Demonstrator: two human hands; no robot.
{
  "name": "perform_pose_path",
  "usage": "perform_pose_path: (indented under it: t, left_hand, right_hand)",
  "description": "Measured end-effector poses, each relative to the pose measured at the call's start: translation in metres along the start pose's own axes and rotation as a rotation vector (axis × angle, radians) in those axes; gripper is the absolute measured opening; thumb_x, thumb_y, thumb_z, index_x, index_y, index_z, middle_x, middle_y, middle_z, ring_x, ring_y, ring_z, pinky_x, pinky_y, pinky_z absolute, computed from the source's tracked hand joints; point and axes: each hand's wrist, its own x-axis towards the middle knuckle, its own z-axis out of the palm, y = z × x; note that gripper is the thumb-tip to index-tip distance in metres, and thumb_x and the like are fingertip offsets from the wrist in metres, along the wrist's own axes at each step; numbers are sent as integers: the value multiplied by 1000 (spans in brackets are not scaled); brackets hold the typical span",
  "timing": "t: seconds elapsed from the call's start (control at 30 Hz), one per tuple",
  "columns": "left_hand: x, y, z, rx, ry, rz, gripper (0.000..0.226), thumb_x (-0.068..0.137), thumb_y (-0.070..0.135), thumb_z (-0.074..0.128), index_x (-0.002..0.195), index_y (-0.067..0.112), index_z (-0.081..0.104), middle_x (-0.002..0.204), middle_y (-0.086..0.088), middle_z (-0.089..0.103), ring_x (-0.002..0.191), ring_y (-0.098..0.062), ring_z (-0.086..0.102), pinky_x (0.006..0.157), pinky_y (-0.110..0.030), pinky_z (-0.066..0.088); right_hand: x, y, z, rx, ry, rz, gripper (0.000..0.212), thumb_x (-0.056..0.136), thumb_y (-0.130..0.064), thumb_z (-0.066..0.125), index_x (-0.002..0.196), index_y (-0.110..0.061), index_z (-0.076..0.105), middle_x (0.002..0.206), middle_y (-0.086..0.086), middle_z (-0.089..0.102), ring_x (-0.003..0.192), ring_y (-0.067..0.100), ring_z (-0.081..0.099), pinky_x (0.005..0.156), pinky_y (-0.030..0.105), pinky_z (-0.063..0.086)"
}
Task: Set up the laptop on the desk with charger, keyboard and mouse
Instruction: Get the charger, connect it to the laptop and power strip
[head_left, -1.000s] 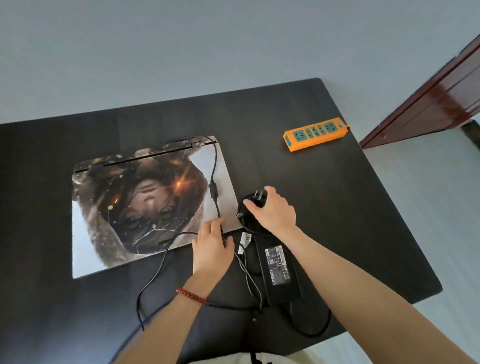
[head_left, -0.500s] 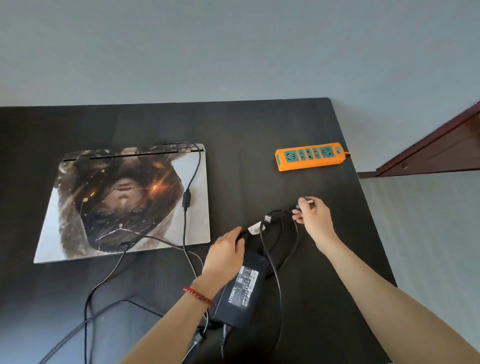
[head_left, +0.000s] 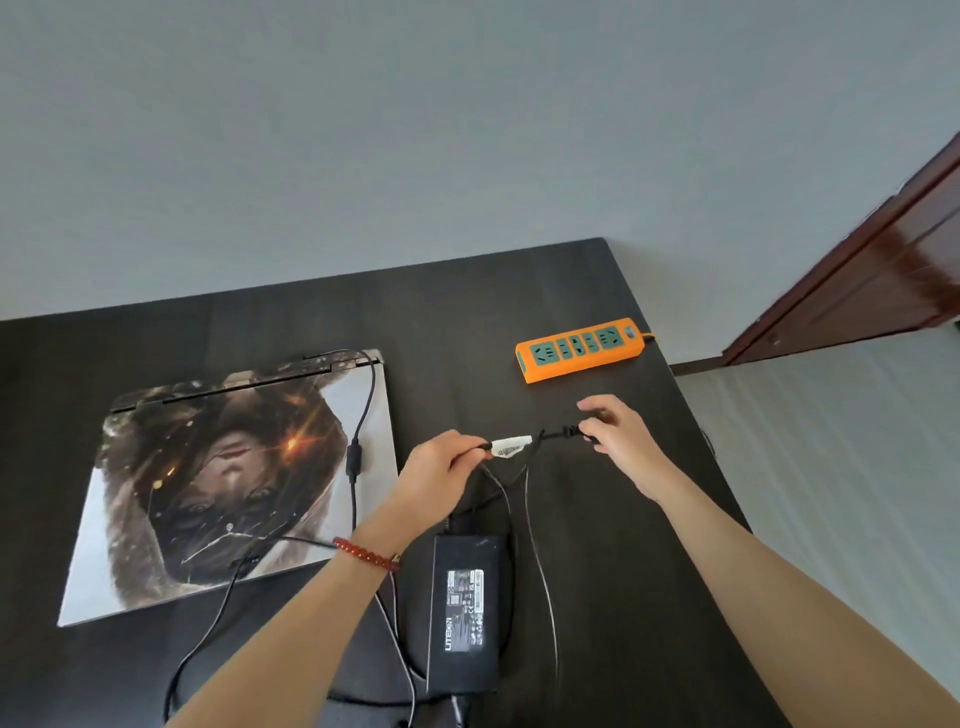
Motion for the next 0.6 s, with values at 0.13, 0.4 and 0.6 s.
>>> perform_pose_path:
  t: [0.13,0.4,0.6]
  left_hand:
    - [6,14,-13,50,-33,104,21,93,10,50,102,6,68,76,1,55,74,-19,55,66,-12,36]
    - [21,23,-26,124,65,134,21,92,7,50,100,2,68,95,-14,68,89,-26,61,76,-17,37]
    - [25,25,-41,55,166,164,20,92,6,50,101,1,66,95,-12,67,84,-19,59,72,-3,34]
  right_hand:
    - [-7,-6,0,-302,-145,-165,41,90,-5,47,123,-28,55,124,-9,48,119,9,44,101,27,37]
    - [-16,-25,15,-425,-314,-233,23,98,-28,38,114,-29,54,104,-14,56,97,4,57,79,20,45]
    - [-15,-2,6,-798,-307,-265,39,91,-40,48,127,-24,46,94,-10,60,89,8,56,88,35,50]
